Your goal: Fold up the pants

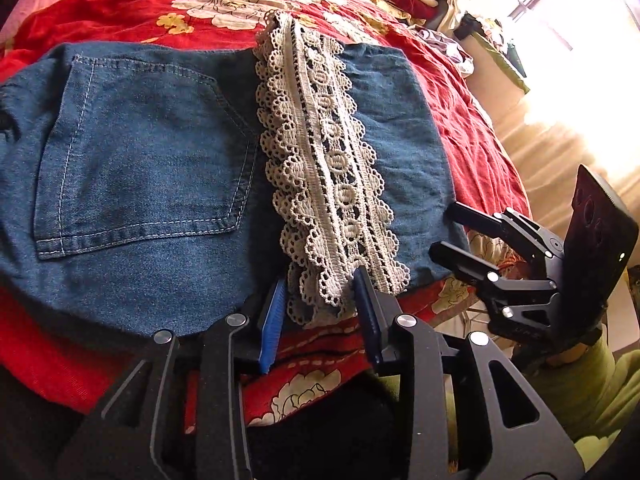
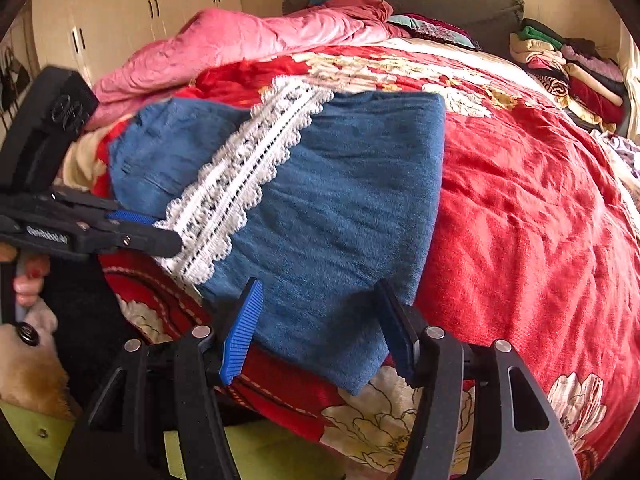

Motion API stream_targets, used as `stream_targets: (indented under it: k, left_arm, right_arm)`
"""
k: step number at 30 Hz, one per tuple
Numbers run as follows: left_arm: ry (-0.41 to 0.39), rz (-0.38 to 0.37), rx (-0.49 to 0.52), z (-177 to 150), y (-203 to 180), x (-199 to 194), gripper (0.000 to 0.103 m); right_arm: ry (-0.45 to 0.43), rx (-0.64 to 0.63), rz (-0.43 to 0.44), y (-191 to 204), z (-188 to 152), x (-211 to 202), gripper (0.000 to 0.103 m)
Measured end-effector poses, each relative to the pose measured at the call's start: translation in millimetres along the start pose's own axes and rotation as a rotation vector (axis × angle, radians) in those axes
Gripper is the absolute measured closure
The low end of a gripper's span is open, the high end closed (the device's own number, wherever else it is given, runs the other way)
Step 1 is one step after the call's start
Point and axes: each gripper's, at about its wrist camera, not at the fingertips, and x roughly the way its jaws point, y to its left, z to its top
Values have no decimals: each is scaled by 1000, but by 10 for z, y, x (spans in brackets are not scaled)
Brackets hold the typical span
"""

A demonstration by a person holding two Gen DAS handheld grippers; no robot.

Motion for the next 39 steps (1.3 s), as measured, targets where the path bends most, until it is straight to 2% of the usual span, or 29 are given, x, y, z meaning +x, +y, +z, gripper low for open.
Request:
stream_targets:
  k: [7, 15, 20, 23, 27, 30, 33, 35, 39]
  left_arm:
    - [-28, 10, 19, 0, -55, -81, 73]
    - [-106, 38, 80, 37, -205, -294, 66]
    - [-112, 60, 106, 44, -266, -275, 64]
    - [-128, 70, 161, 52, -376, -270, 64]
    - [-116, 44, 225, 64, -511, -194, 64]
    - [-81, 63, 237, 93, -514, -59, 64]
    - [-43, 51, 212, 125, -432, 64, 61]
    - [-38, 43, 208, 131, -404, 96, 59]
    - [-38, 34, 213, 102, -399, 115, 56]
  right_arm:
    - [-38, 8, -17, -50, 134, -129, 46]
    - [-75, -15, -41, -58, 332, -176, 37]
    - [-111, -35, -69, -99, 639, -114, 36]
    - [-132, -45, -62, -122, 885, -10, 36]
    - [-102, -70, -59, -160, 1162, 255, 36]
    - [-58, -76, -58, -231, 1309, 502, 36]
    - [13, -64, -88, -353, 1339, 746, 36]
    - [53, -30, -78, -474, 1306, 887, 36]
    - [36, 43, -26, -611, 1233, 952, 36]
